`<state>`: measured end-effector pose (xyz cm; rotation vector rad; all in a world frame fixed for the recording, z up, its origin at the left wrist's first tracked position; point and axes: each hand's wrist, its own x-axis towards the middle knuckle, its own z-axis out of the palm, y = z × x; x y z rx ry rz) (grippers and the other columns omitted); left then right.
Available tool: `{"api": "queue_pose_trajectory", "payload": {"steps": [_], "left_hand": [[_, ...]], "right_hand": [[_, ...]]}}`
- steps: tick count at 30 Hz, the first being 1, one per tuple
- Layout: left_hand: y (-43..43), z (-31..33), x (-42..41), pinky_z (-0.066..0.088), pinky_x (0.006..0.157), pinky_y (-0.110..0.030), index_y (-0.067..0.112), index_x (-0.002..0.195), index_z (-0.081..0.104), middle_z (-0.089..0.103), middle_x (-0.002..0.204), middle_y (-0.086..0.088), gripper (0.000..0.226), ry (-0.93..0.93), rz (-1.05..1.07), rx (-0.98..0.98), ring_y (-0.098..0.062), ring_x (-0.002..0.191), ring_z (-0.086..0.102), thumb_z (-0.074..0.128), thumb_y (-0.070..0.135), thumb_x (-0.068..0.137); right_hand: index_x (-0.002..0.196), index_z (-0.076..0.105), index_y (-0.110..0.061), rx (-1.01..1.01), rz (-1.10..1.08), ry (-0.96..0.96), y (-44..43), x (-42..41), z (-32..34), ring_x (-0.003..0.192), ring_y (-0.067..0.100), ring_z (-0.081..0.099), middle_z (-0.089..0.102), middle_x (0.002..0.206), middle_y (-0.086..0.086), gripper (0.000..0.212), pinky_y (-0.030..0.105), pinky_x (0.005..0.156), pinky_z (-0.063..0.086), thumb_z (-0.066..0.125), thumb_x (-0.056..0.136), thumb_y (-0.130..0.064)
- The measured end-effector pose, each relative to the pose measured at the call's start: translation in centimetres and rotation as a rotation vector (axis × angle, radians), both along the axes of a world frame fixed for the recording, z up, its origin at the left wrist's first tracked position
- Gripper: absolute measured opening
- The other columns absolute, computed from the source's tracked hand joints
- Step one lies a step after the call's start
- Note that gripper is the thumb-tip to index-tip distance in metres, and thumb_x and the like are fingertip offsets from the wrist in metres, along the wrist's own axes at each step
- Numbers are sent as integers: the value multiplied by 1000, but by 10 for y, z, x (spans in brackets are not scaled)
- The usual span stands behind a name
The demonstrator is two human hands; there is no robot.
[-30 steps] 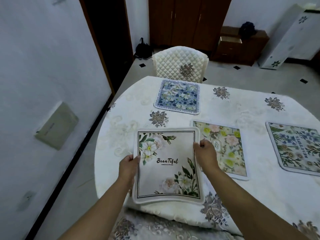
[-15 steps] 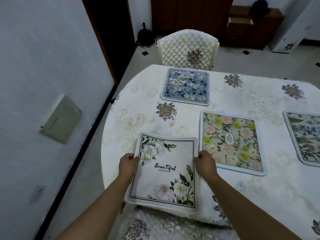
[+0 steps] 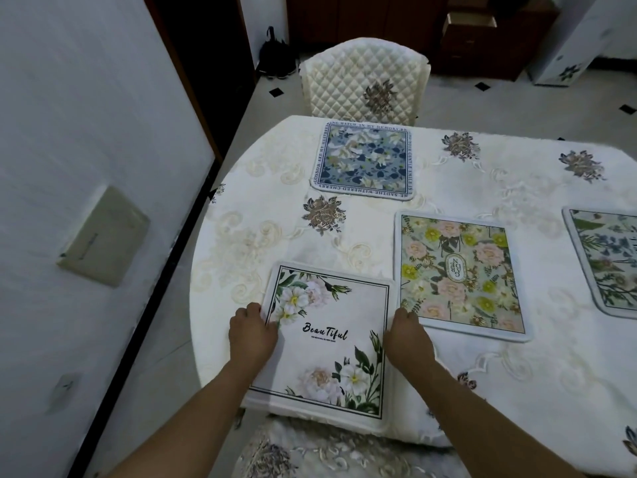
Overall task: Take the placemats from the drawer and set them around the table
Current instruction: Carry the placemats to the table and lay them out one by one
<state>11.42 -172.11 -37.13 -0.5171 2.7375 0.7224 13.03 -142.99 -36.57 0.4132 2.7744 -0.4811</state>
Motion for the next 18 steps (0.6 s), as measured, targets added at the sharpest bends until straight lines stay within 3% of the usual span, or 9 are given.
{"api": "queue_pose_trajectory", "payload": {"steps": [3, 6, 10, 13, 14, 16, 18], "left_hand": [[6, -3, -1, 43, 79, -46, -1, 117, 51, 54, 105, -24, 45, 49, -76, -69, -43, 97, 52, 68, 18, 80], [9, -7, -12, 45, 78, -47, 1, 120, 51, 54, 106, -24, 50, 94, -99, -97, -44, 96, 53, 69, 19, 77], [19, -12, -35, 37, 96, -51, 10, 141, 35, 41, 136, -19, 70, 45, -198, -86, -40, 124, 38, 64, 36, 83], [26, -21, -50, 29, 106, -52, 14, 147, 27, 25, 151, -19, 78, 52, -270, -77, -39, 138, 24, 59, 46, 84], [28, -24, -54, 29, 107, -52, 14, 147, 27, 23, 152, -20, 79, 59, -291, -82, -39, 140, 23, 58, 49, 83], [33, -27, -61, 28, 109, -52, 15, 146, 28, 21, 153, -21, 79, 86, -338, -104, -41, 141, 20, 52, 53, 81], [39, -28, -66, 21, 113, -53, 16, 147, 29, 20, 154, -23, 79, 121, -425, -134, -42, 142, 16, 48, 54, 81]], "right_hand": [[95, 52, 4, -17, 23, 59, -6, -6, -4, 79, 39, 57, 57, 94, 24, 18, 37, 61, 42, 53, 77, 5], [93, 50, 2, -45, 17, 67, -9, -15, -7, 80, 37, 56, 56, 94, 22, 16, 33, 61, 38, 54, 77, 3], [95, 53, 2, 12, 31, 78, -15, -18, -14, 79, 37, 58, 56, 92, 21, 18, 34, 64, 38, 57, 78, -2], [83, 55, 1, 125, 85, 118, -19, -16, -17, 72, 38, 57, 56, 80, 21, 22, 39, 63, 44, 67, 65, -3], [86, 57, 2, 161, 115, 139, -21, -16, -18, 76, 39, 57, 57, 83, 22, 27, 43, 67, 46, 70, 63, -6], [110, 57, 4, 169, 214, 159, -27, -19, -21, 104, 44, 55, 57, 111, 26, 47, 53, 88, 47, 70, 71, -17], [138, 41, 3, 111, 342, 166, -39, -27, -23, 136, 44, 35, 40, 145, 28, 64, 57, 110, 30, 57, 85, -29]]}}
